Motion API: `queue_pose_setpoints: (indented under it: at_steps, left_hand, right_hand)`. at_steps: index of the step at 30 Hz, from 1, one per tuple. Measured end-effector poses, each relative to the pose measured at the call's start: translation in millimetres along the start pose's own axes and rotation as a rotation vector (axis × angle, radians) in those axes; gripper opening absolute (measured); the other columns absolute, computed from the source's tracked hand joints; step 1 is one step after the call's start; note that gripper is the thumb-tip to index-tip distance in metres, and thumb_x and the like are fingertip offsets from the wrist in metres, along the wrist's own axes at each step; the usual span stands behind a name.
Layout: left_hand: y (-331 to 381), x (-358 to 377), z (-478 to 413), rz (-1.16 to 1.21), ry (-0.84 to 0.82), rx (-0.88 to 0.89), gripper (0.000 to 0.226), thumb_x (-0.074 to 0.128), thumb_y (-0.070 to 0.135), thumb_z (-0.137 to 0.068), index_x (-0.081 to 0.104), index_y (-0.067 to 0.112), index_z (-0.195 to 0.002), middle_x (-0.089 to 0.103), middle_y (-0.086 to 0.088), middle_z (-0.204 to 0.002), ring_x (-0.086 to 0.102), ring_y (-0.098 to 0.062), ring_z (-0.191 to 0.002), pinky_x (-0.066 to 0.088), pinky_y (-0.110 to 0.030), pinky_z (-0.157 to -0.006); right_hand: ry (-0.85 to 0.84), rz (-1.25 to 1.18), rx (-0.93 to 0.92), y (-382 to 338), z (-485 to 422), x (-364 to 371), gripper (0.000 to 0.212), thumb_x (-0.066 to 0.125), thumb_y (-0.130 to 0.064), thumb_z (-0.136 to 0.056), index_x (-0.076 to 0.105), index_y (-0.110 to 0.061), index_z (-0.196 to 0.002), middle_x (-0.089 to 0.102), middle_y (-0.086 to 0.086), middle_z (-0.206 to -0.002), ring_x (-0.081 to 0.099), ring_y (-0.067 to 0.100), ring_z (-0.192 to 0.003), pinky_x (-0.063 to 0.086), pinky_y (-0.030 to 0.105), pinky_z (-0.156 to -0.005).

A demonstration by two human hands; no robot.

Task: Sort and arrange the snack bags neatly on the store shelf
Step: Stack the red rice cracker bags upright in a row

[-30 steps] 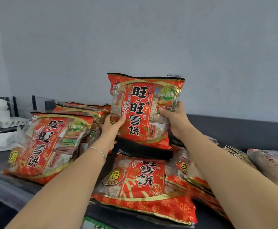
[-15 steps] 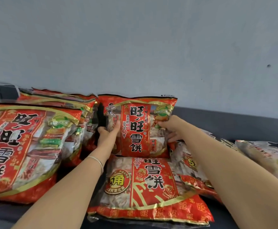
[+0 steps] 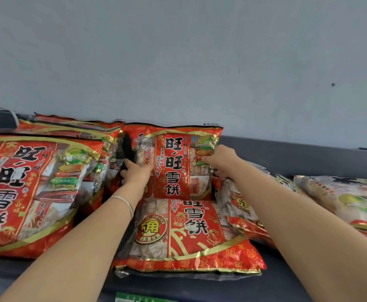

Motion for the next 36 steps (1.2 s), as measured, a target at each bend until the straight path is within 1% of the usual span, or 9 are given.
queue_pose_setpoints:
  at_steps: [6,11,16,19,23,27,30,33,36]
  left_hand:
    - [-4.1,-8.5,36.2,-0.046,-0.063,0.032,0.087,0.065,0.037,-0.086,0.011,0.017,-0.151,0.019,-0.017,-0.153,0.029,-0.037,-0.136,0.032,-0.048,-0.108]
    - [-22.4,-10.0,69.2,-0.126,-0.163,-0.035,0.095,0.074,0.049,-0.065,0.033,0.017,-0.143,0.045,-0.014,-0.139,0.048,-0.035,-0.121,0.042,-0.048,-0.102]
    - [-27.3,-14.9,132.5,-0.167,-0.250,-0.061,0.081,0.069,0.040,-0.083,0.030,0.008,-0.145,0.040,-0.012,-0.146,0.039,-0.030,-0.133,0.032,-0.035,-0.104]
    - [-30.7,-23.3,149.6,-0.195,-0.266,-0.118,0.101,0.074,0.052,-0.069,0.025,0.009,-0.146,0.037,-0.011,-0.148,0.038,-0.030,-0.133,0.034,-0.039,-0.106]
    - [-33.9,-25.7,158.6,-0.112,-0.349,-0.176,0.070,0.078,0.038,-0.073,0.051,0.003,-0.127,0.067,-0.011,-0.106,0.065,-0.024,-0.094,0.054,-0.037,-0.085]
    - [-26.1,-27.8,165.9,-0.088,-0.358,-0.131,0.071,0.075,0.029,-0.079,0.038,0.005,-0.135,0.060,-0.011,-0.108,0.059,-0.019,-0.083,0.053,-0.029,-0.057]
    - [-18.0,-32.3,162.3,-0.061,-0.309,-0.024,0.091,0.076,0.024,-0.078,0.019,0.010,-0.147,0.040,-0.012,-0.145,0.049,-0.025,-0.117,0.047,-0.030,-0.076]
    - [-5.3,-39.9,157.5,-0.062,-0.287,0.123,0.102,0.079,0.020,-0.075,0.011,0.017,-0.151,0.029,-0.009,-0.152,0.034,-0.030,-0.135,0.037,-0.040,-0.100]
    - [14.0,-55.6,162.4,-0.090,-0.235,0.291,0.100,0.078,0.017,-0.076,0.011,0.022,-0.151,0.023,-0.005,-0.155,0.027,-0.029,-0.139,0.030,-0.042,-0.108]
  right_hand:
    - [-0.072,0.223,-0.140,-2.2,25.6,2.2,0.031,0.056,-0.033,-0.092,0.060,-0.011,-0.114,0.067,0.006,-0.109,0.062,0.020,-0.086,0.052,0.031,-0.071]
    - [-0.255,0.276,-0.324,-4.2,70.4,15.4,0.039,0.056,-0.035,-0.095,0.061,-0.006,-0.121,0.065,0.009,-0.116,0.062,0.023,-0.101,0.049,0.030,-0.081]
    - [-0.413,0.462,-0.491,2.1,106.9,39.0,0.047,0.053,-0.042,-0.095,0.058,-0.010,-0.130,0.059,0.006,-0.130,0.057,0.024,-0.116,0.048,0.038,-0.099]
    - [-0.380,0.507,-0.517,9.4,110.9,44.6,0.045,0.051,-0.045,-0.094,0.058,-0.015,-0.127,0.062,0.003,-0.124,0.059,0.022,-0.111,0.050,0.043,-0.096]
    - [-0.291,0.507,-0.479,18.4,108.4,36.0,0.046,0.043,-0.043,-0.098,0.056,-0.015,-0.131,0.060,0.004,-0.128,0.057,0.024,-0.114,0.049,0.042,-0.096]
    - [-0.243,0.425,-0.427,20.0,104.8,32.0,0.044,0.039,-0.038,-0.101,0.053,-0.011,-0.132,0.060,0.009,-0.129,0.058,0.025,-0.115,0.048,0.036,-0.093]
    - [-0.225,0.386,-0.382,19.5,102.4,32.4,0.046,0.039,-0.040,-0.101,0.054,-0.010,-0.132,0.060,0.010,-0.130,0.057,0.027,-0.118,0.047,0.037,-0.096]
    - [-0.202,0.319,-0.329,20.6,100.1,32.0,0.049,0.037,-0.044,-0.102,0.056,-0.008,-0.130,0.063,0.010,-0.127,0.059,0.027,-0.116,0.047,0.038,-0.099]
    - [-0.171,0.250,-0.274,22.0,99.3,30.8,0.052,0.033,-0.046,-0.102,0.057,-0.005,-0.125,0.064,0.012,-0.124,0.060,0.028,-0.114,0.046,0.036,-0.097]
Point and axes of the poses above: each hand's wrist, its own z-axis away from the middle knuckle, its own x-axis out of the palm, y = z × x, the point moved 5 cm from there along -z, towards the middle knuckle
